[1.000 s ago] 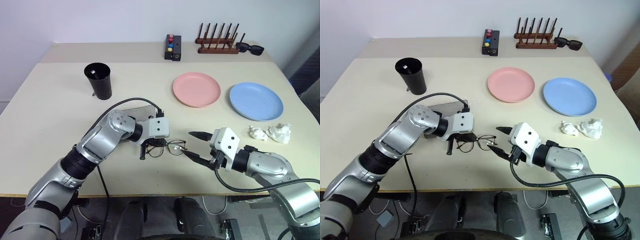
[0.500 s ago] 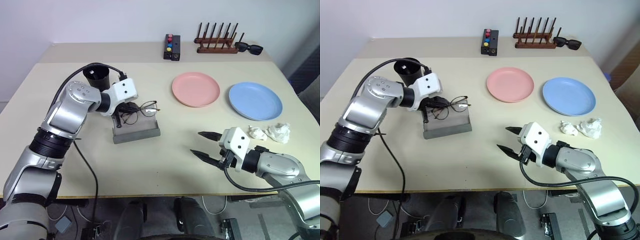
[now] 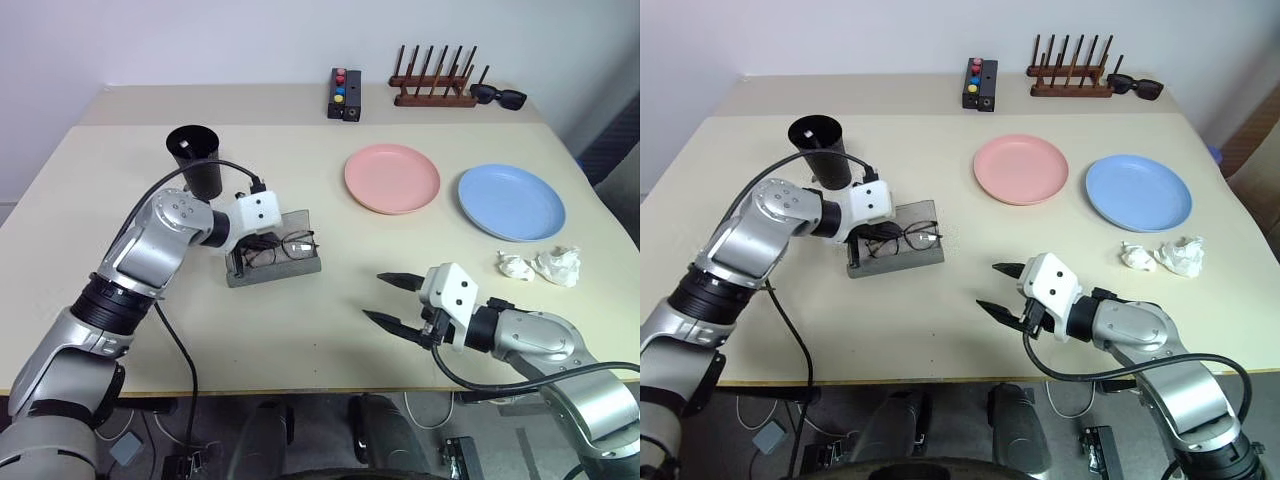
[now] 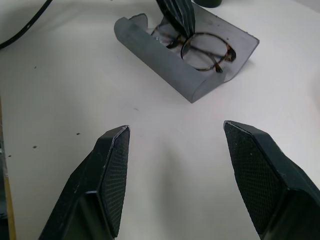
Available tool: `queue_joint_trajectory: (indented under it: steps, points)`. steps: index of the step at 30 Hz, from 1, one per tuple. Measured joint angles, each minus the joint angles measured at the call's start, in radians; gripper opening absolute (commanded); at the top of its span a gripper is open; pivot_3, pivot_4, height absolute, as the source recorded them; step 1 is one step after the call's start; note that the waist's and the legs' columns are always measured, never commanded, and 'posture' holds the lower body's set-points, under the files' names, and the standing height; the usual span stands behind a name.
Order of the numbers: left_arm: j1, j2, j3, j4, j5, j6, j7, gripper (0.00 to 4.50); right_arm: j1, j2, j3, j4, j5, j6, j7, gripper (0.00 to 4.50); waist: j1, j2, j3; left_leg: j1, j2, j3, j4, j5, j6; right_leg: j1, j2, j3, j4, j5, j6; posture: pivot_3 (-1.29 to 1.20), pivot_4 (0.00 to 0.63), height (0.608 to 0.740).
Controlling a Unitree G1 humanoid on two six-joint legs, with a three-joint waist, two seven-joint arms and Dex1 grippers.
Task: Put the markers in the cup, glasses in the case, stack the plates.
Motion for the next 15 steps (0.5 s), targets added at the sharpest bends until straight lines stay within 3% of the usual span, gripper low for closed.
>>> queue_joint_trajectory:
  steps: [15]
  points:
    - [0.020,0.048,-0.017,-0.027,0.055,0.007,-0.013,0.05,-0.014,0.004,0.018,0.000,0.000,0.000,-0.009,3.04,-0.001,0.000,0.000,0.000,0.000,0.001,0.000,0.000,0.000,0.000,0.000,0.000,0.000,0.000,0.000,0.00,0.150,0.735]
